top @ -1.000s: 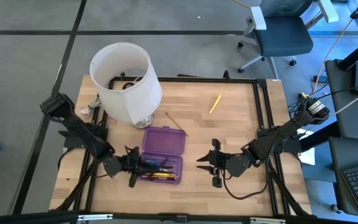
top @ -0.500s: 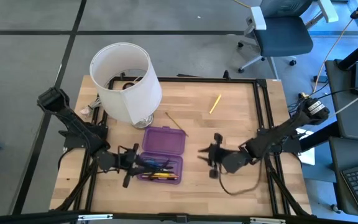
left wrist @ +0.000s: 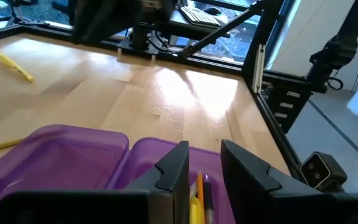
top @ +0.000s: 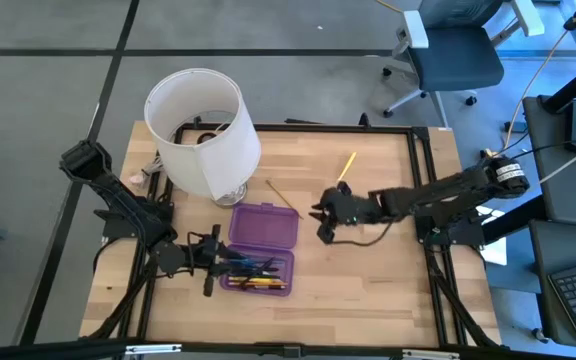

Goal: Pick & place school supplies into a supply box
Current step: Put the yellow pencil into the purple supply box

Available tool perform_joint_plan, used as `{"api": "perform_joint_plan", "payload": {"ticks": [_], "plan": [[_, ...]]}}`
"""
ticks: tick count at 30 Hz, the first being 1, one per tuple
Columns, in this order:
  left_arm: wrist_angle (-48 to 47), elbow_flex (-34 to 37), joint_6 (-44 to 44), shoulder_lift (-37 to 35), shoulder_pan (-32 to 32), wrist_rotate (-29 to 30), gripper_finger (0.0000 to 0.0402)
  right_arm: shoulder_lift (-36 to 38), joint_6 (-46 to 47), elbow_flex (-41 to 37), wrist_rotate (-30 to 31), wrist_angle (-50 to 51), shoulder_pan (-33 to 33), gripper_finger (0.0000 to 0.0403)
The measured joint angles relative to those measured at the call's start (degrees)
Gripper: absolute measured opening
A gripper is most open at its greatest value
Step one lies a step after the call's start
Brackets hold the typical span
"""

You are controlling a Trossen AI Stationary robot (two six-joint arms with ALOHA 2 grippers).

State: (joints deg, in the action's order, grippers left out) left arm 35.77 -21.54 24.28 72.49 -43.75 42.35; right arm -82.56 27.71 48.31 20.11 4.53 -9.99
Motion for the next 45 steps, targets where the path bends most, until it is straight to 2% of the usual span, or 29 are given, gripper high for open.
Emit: {"api": "perform_joint_plan", "payload": {"ticks": [7, 15, 22, 28, 34, 45], "plan": [[0.0, 0.0, -0.03, 0.0, 0.0, 0.0, 0.0086, -1.07, -6.36, 2.39, -9.1, -1.4, 8.79, 0.011], [-0.05, 0.0, -0.28, 0.0, 0.07, 0.11, 0.0086, -8.92, -10.38, 10.96, -15.62, 1.37, 15.23, 0.011], [-0.1, 0.0, -1.46, 0.0, 0.09, -0.28, 0.0086, -19.42, -14.96, 21.88, -16.96, 9.82, 18.62, 0.011], [-0.44, -0.02, -1.1, 0.0, 0.09, -0.39, 0.0086, -27.77, -16.25, 27.38, -19.65, 11.79, 19.56, 0.011], [-0.53, -0.02, -1.1, 0.0, 0.09, -0.42, 0.0086, -32.85, -17.3, 29.05, -20.28, 11.62, 19.66, 0.011], [-2.44, -0.02, -1.08, 0.0, 0.09, -0.42, 0.0086, -37.07, -17.54, 29.09, -20.25, 10.63, 19.64, 0.011]]}}
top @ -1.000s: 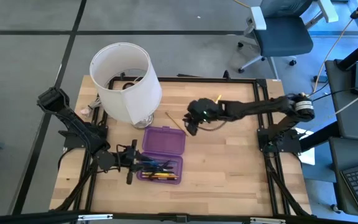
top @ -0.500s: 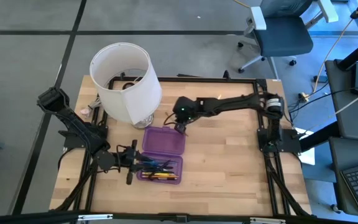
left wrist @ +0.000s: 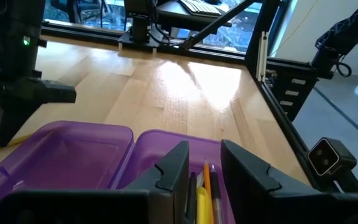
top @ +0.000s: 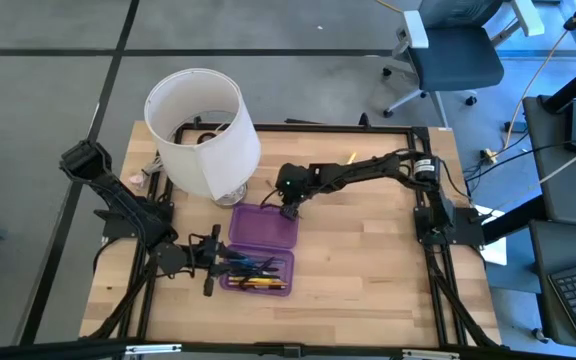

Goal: Pick & place school supplies into a supply box
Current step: Put the yellow pencil into the purple supply box

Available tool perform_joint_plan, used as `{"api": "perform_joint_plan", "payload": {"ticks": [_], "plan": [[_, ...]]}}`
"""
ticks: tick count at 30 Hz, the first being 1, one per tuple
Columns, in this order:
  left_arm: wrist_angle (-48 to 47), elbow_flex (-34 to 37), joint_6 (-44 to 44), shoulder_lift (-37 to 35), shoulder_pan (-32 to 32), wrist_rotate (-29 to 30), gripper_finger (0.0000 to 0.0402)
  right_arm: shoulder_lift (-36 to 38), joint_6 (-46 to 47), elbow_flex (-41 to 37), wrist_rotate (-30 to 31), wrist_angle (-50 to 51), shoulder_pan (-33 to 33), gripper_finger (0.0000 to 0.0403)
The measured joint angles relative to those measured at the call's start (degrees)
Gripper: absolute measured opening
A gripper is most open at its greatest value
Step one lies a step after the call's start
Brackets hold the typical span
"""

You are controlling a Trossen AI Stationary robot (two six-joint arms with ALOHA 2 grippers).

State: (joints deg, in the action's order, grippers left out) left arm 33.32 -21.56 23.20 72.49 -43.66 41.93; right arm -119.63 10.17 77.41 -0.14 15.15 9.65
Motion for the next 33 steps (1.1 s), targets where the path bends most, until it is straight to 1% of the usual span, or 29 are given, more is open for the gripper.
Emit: {"api": "perform_joint_plan", "payload": {"ticks": [7, 10, 13, 16, 19, 21, 23, 28, 30, 33], "plan": [[-0.41, 0.0, 0.0, 0.0, 0.0, 0.0, 0.0086, -1.57, 0.09, 0.17, 0.11, -0.21, 0.0, 0.011], [-0.46, 0.0, 0.0, 0.0, 0.0, 0.0, 0.0086, -1.62, 0.11, 0.22, 0.34, 0.83, 0.0, 0.0103], [-0.48, 0.0, 0.0, 0.0, 0.0, 0.0, 0.0086, -1.68, 0.12, 0.35, 0.55, 2.71, 0.0, 0.0084], [-0.52, 0.0, 0.0, 0.0, 0.0, 0.0, 0.0086, -1.63, 0.15, 0.48, 0.49, 5.58, 0.02, 0.0056], [-0.53, 0.0, 0.0, 0.0, 0.0, 0.02, 0.0086, -1.56, 0.2, 0.5, -0.67, 8.95, 0.02, 0.0026], [-0.53, 0.0, 0.0, 0.0, 0.0, 0.0, 0.0086, -1.49, 0.16, 0.5, -1.66, 10.75, 0.07, 0.0013], [-0.53, 0.0, 0.02, 0.0, 0.0, 0.0, 0.0086, -1.36, 0.22, 0.5, -2.25, 12.99, 0.06, 0.0011], [-0.53, 0.0, 0.04, 0.0, 0.0, 0.0, 0.0086, -1.16, 2.7, 0.63, -2.18, 18.12, -0.67, 0.0036], [-0.53, 0.0, 0.21, 0.02, 0.0, 0.0, 0.0086, -1.1, 3.47, 0.67, -1.11, 19.31, -1.67, 0.0038], [-0.53, 0.0, 1.51, 0.02, 0.0, 0.0, 0.0086, -1.05, 4.89, 0.68, 2.92, 20.48, -4.34, 0.0033]]}}
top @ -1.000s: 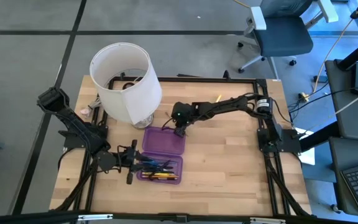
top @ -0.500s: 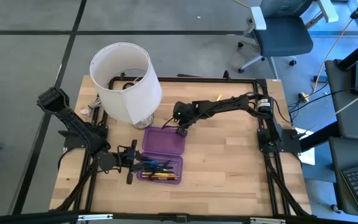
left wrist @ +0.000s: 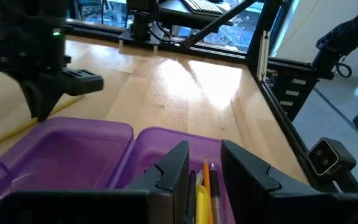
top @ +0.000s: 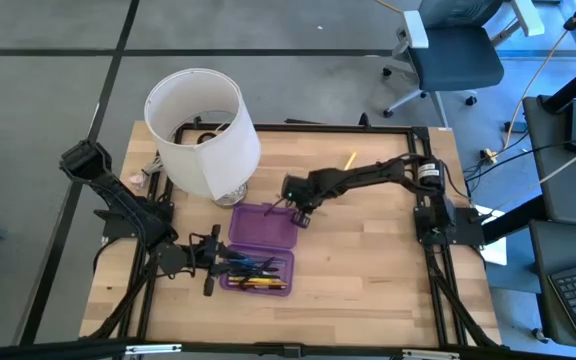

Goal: Pick & place school supplies into a supply box
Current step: Put the yellow pencil into the purple supply box

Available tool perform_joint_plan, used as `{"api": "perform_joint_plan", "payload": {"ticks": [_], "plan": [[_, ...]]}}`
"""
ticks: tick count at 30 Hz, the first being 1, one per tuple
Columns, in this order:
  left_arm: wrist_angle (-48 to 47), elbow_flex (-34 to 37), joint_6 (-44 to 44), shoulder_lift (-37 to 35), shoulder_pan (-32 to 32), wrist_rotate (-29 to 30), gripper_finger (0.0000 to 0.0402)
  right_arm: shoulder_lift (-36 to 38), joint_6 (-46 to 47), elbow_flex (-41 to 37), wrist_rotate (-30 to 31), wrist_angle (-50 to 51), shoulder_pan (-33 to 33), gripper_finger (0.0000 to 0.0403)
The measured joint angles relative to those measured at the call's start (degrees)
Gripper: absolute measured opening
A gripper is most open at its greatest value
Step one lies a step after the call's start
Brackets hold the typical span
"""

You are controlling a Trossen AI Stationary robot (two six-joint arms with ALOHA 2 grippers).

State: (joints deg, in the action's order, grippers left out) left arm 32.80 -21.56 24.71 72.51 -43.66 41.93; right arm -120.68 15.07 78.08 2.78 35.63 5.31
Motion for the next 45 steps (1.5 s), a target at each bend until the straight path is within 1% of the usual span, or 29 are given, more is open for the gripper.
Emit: {"api": "perform_joint_plan", "payload": {"ticks": [3, 5, 11, 26, 29, 33, 38, 41, 45], "plan": [[0.0, 0.0, 1.71, 0.0, 0.0, 0.0, 0.0086, 0.0, 1.0, 0.0, 3.31, 1.33, -3.08, 0.0029], [0.0, 0.0, 2.66, 0.0, -0.12, -0.45, 0.0086, 0.0, 1.72, 0.0, 3.9, 2.52, -4.88, 0.0029], [-0.01, 0.0, 5.56, 0.0, -0.17, -4.01, 0.0086, 0.28, 5.98, 0.0, 4.33, 7.56, -9.43, 0.004], [-0.01, 0.0, 6.1, 0.0, -0.17, -4.04, 0.0086, 0.73, 13.3, 0.0, 3.84, 17.0, -18.4, 0.0031], [-0.01, 0.0, 6.15, 0.0, -0.17, -4.04, 0.0086, 1.25, 15.0, -0.07, 2.34, 18.02, -18.36, 0.0031], [-0.02, 0.0, 7.44, 0.0, -0.17, -4.04, 0.0086, 2.02, 19.99, -0.39, -0.72, 18.98, -17.25, 0.0023], [-0.04, 0.0, 9.03, 0.0, -0.17, -4.26, 0.0086, 2.1, 25.34, -0.54, -7.33, 20.8, -16.8, 0.0015], [-0.04, 0.0, 9.03, 0.01, -0.17, -4.65, 0.0086, 2.06, 27.56, -0.69, -12.13, 21.87, -18.01, 0.0014], [-0.07, 0.0, 9.03, 0.01, -0.17, -6.06, 0.0086, 1.9, 30.06, -0.81, -15.09, 22.78, -21.58, 0.0013]]}}
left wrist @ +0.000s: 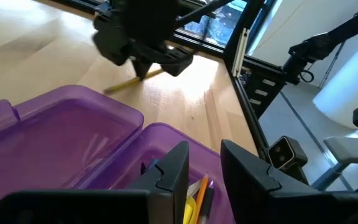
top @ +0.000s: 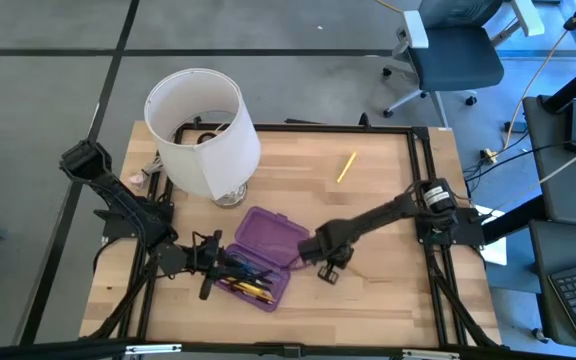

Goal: Pick & place school supplies into a supply box
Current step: Put the yellow pencil into the purple supply box

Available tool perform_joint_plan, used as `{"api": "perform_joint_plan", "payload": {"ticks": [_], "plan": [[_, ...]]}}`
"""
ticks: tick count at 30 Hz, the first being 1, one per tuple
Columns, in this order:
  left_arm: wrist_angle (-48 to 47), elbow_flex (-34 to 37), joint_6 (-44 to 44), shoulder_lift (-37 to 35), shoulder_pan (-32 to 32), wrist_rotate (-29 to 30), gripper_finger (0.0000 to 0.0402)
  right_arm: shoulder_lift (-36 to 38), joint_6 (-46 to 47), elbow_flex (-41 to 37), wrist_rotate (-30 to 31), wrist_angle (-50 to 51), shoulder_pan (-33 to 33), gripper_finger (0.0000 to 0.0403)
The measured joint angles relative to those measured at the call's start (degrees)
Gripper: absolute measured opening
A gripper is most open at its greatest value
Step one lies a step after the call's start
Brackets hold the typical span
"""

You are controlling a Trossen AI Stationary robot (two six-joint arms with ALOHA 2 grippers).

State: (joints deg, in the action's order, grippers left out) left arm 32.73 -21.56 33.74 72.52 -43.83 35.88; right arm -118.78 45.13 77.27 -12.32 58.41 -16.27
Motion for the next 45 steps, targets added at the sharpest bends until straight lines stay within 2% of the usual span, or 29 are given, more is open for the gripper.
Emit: {"api": "perform_joint_plan", "payload": {"ticks": [3, 8, 13, 23, 29, 34, 42, 45], "plan": [[-0.04, 0.0, -0.67, 0.01, 0.0, -0.09, 0.0086, 0.07, -1.13, 0.0, 1.99, -0.86, -3.67, 0.0014], [-0.07, 0.0, -3.48, 0.01, 0.01, -0.02, 0.0086, 0.24, -8.57, 0.07, 7.35, -3.4, -10.29, 0.0025], [-0.02, 0.0, -3.18, 0.01, 0.08, 0.16, 0.0086, 0.35, -13.85, 0.02, 10.59, -7.7, -13.96, 0.0027], [0.17, -2.19, -10.33, 0.01, 2.84, -0.98, 0.0086, 0.07, -16.26, 0.02, 9.9, -23.94, -14.19, 0.0023], [-0.04, -2.75, -12.0, 0.01, 3.56, -2.62, 0.0086, 0.02, -15.37, 0.04, 13.78, -23.92, -14.94, 0.0022], [-3.72, -2.75, -11.62, 0.01, 3.61, -3.08, 0.0086, -0.04, -14.41, 0.04, 18.74, -23.55, -16.43, 0.0044], [-6.03, -2.77, -14.29, -1.15, 3.61, -6.48, 0.0086, -0.04, -10.86, 0.09, 19.34, -23.21, -16.5, 0.0064], [-13.27, -3.26, -11.72, -3.34, 3.61, -7.68, 0.0086, -0.04, -10.8, 0.09, 19.32, -23.14, -16.32, 0.0065]]}}
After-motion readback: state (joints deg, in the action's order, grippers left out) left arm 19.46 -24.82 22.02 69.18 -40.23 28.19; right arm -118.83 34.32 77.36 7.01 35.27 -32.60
